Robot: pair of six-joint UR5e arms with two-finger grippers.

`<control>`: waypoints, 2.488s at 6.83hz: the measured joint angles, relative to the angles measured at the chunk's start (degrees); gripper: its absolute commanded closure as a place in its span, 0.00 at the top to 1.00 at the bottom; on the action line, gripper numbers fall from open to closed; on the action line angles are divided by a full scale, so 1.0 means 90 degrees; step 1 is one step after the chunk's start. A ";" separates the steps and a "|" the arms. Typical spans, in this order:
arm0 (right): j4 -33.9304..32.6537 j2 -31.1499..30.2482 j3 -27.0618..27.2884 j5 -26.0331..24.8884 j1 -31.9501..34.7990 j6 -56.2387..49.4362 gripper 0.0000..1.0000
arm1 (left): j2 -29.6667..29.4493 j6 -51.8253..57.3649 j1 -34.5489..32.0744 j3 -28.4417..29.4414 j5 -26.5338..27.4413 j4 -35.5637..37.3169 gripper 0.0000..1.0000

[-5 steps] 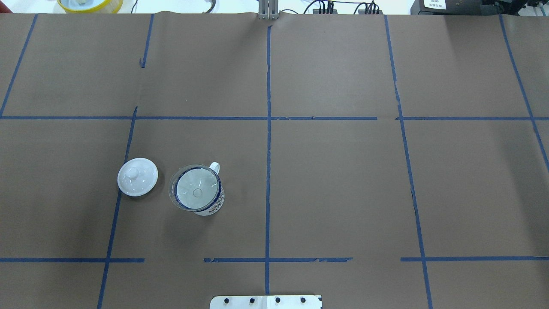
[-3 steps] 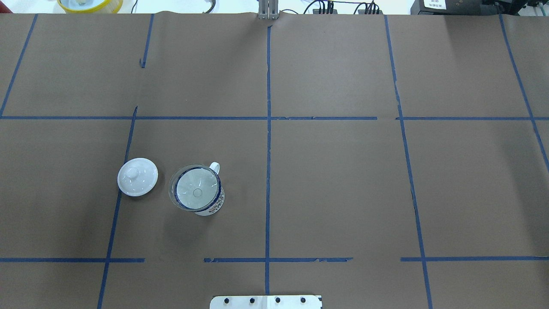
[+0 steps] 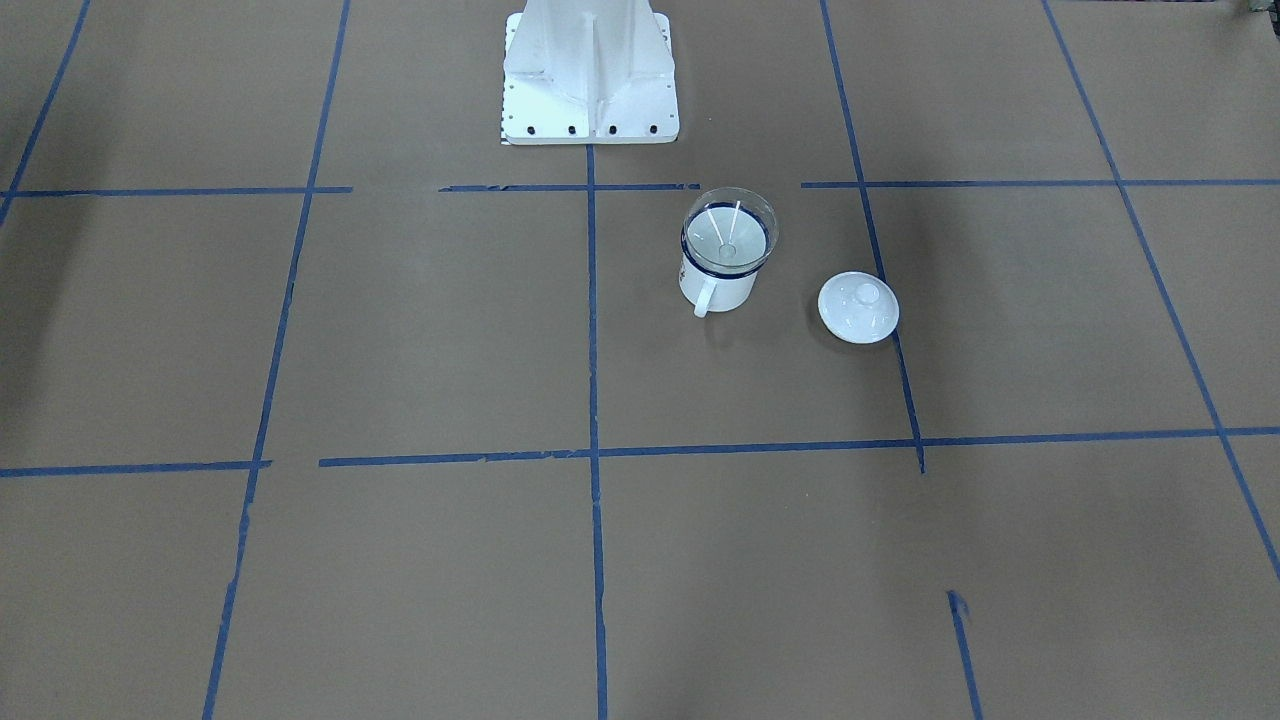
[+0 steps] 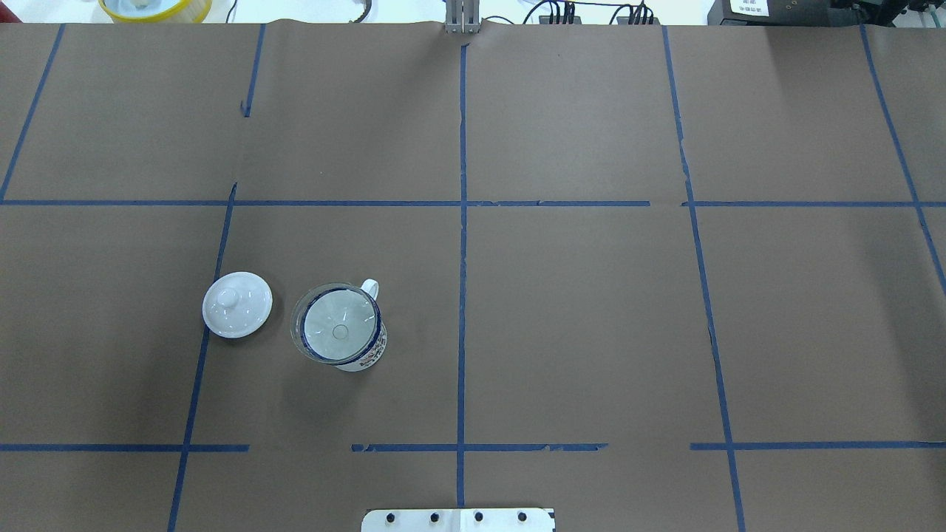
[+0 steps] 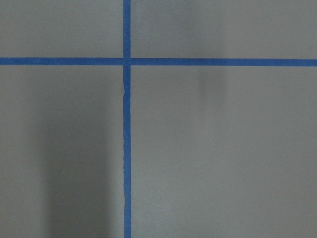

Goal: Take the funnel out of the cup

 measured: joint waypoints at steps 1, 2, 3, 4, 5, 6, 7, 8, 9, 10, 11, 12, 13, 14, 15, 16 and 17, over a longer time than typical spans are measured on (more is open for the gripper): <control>0.0000 0.0000 0.0002 0.0000 0.0000 0.0000 1.00 | -0.0150 -0.0058 0.0011 -0.0064 -0.0001 0.0012 1.00; 0.0000 0.0000 0.0003 0.0000 0.0000 0.0000 1.00 | -0.0375 -0.0345 0.0032 -0.0181 0.0013 0.0035 1.00; 0.0000 0.0000 0.0003 0.0000 0.0000 0.0000 1.00 | -0.0567 -0.0948 0.0127 -0.0559 0.0027 0.0114 1.00; 0.0000 0.0000 0.0003 0.0000 0.0000 0.0000 1.00 | -0.0663 -0.1490 0.0379 -0.1121 0.0040 0.0299 1.00; 0.0000 0.0000 0.0003 0.0000 0.0000 0.0000 1.00 | -0.0730 -0.2150 0.0824 -0.1717 0.0055 0.0497 1.00; 0.0000 0.0000 0.0003 0.0000 0.0000 0.0000 1.00 | -0.0833 -0.3027 0.1409 -0.2230 0.0066 0.0592 1.00; 0.0000 0.0000 0.0003 0.0000 0.0000 0.0000 1.00 | -0.1041 -0.3959 0.2018 -0.2581 0.0078 0.0625 1.00; 0.0000 0.0001 0.0003 0.0000 0.0000 0.0000 1.00 | -0.1320 -0.4823 0.2626 -0.2795 0.0143 0.0636 1.00; 0.0000 0.0000 0.0003 0.0000 0.0000 0.0000 1.00 | -0.1630 -0.5621 0.3257 -0.2921 0.0350 0.0641 1.00; 0.0000 0.0000 0.0003 0.0000 0.0000 0.0000 1.00 | -0.1946 -0.6411 0.3913 -0.3001 0.0652 0.0652 1.00; 0.0000 0.0000 0.0003 0.0000 0.0000 0.0000 1.00 | -0.2188 -0.7039 0.4525 -0.3044 0.0966 0.0681 1.00; 0.0000 0.0000 0.0003 0.0000 0.0000 0.0000 1.00 | -0.2486 -0.7513 0.5089 -0.3030 0.1323 0.0837 1.00; 0.0000 0.0000 0.0003 0.0000 0.0000 0.0000 1.00 | -0.2911 -0.7758 0.5523 -0.2951 0.1563 0.1183 1.00; 0.0000 0.0000 0.0003 0.0000 0.0000 0.0000 1.00 | -0.3296 -0.7852 0.5865 -0.2825 0.1745 0.1501 1.00; 0.0000 0.0000 0.0003 0.0000 0.0000 0.0000 1.00 | -0.3495 -0.7891 0.6167 -0.2663 0.1963 0.1635 1.00; 0.0000 0.0000 0.0003 0.0000 0.0000 0.0000 1.00 | -0.3596 -0.8015 0.6466 -0.2378 0.2165 0.1594 1.00; 0.0000 0.0000 0.0002 0.0000 0.0000 0.0000 1.00 | -0.3656 -0.8277 0.6749 -0.2045 0.2343 0.1375 1.00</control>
